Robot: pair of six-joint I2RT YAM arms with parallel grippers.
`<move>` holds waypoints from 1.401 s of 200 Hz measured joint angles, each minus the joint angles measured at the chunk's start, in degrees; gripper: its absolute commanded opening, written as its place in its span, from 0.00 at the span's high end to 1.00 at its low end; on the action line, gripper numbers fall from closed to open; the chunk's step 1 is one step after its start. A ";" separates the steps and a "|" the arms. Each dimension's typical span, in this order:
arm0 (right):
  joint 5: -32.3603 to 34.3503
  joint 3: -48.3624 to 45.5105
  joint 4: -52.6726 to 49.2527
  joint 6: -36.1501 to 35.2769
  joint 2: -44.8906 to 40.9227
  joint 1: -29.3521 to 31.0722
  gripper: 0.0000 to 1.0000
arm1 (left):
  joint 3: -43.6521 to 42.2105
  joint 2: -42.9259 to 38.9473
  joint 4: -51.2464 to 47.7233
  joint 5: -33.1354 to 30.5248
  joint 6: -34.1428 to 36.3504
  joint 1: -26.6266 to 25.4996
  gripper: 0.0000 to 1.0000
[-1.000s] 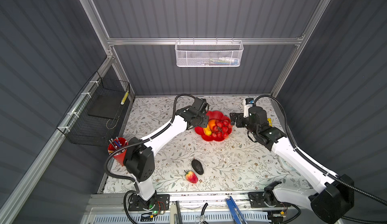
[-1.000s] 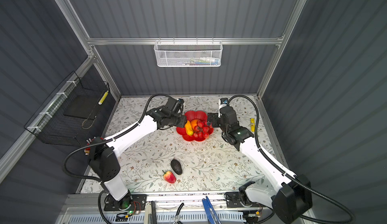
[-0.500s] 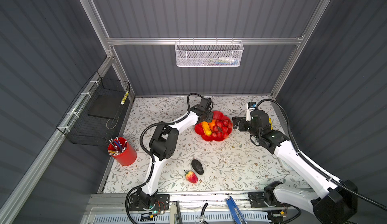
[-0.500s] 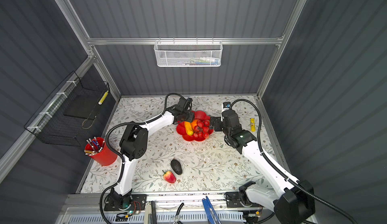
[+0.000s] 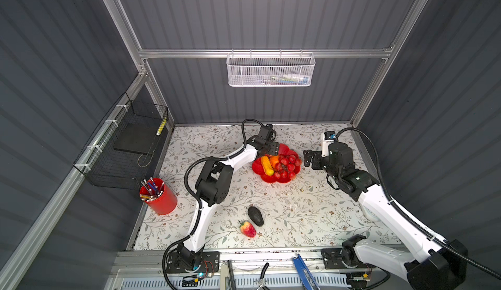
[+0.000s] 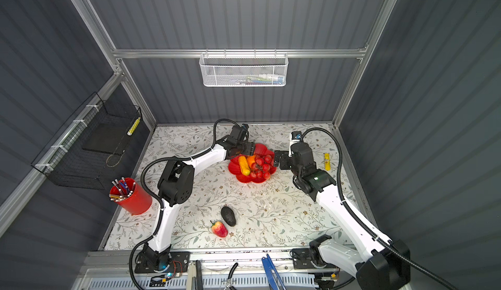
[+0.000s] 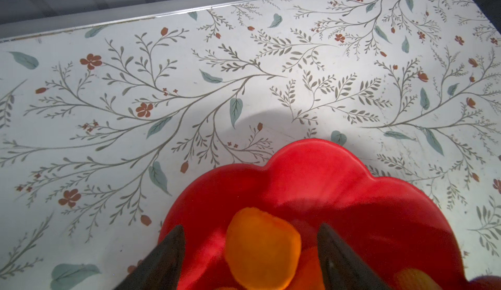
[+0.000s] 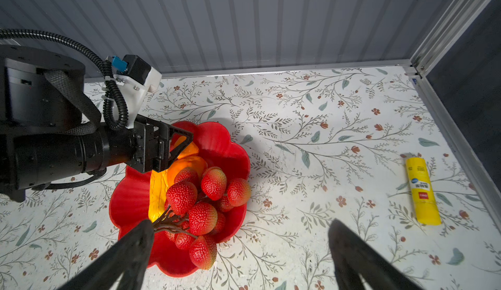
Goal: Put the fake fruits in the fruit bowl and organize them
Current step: 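Drop the tangerine into the bowl with the left gripper and withdraw, then grasp the dark avocado with the right gripper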
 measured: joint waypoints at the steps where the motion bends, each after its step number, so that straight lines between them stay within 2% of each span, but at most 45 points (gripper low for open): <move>1: 0.00 0.00 -0.02 0.00 0.00 0.00 0.01 | -0.07 0.00 0.07 0.02 0.00 0.00 0.21; 27: -0.15 0.07 -0.63 -0.39 0.00 0.00 0.01 | -2.62 -1.73 0.52 0.09 -0.59 0.00 0.19; 46: -1.40 0.20 -1.22 -0.57 0.07 0.00 0.03 | -6.38 -6.49 1.05 -1.05 -0.98 0.00 0.15; 67: -4.46 0.87 -1.75 -0.35 0.63 0.09 0.08 | -11.93 -16.13 3.63 -4.24 -1.31 0.00 0.08; 88: -7.32 1.05 -2.10 0.50 1.51 1.79 0.12 | -19.78 -29.20 8.94 -9.29 -1.53 0.00 0.01; 109: -8.79 0.92 -2.64 1.77 3.50 7.54 0.18 | -30.91 -42.60 14.32 -14.75 -2.67 0.17 0.00; 125: -9.64 0.59 -2.93 3.26 5.14 13.55 0.21 | -39.65 -49.92 16.61 -18.18 -4.59 0.50 0.00; 151: -10.40 0.04 -2.86 6.88 9.66 23.85 0.23 | -53.55 -56.89 14.82 -22.32 -9.70 0.87 0.00; 179: -10.36 0.44 -3.10 8.72 18.01 33.97 0.26 | -63.98 -63.60 10.05 -24.72 -15.15 1.01 0.00; 213: -9.90 2.47 -5.11 8.41 26.84 40.17 0.29 | -67.60 -73.50 5.88 -27.93 -19.41 1.01 0.00; 280: -10.56 10.88 -9.22 6.36 36.65 42.40 0.33 | -71.04 -84.98 -0.55 -32.52 -22.93 1.01 0.00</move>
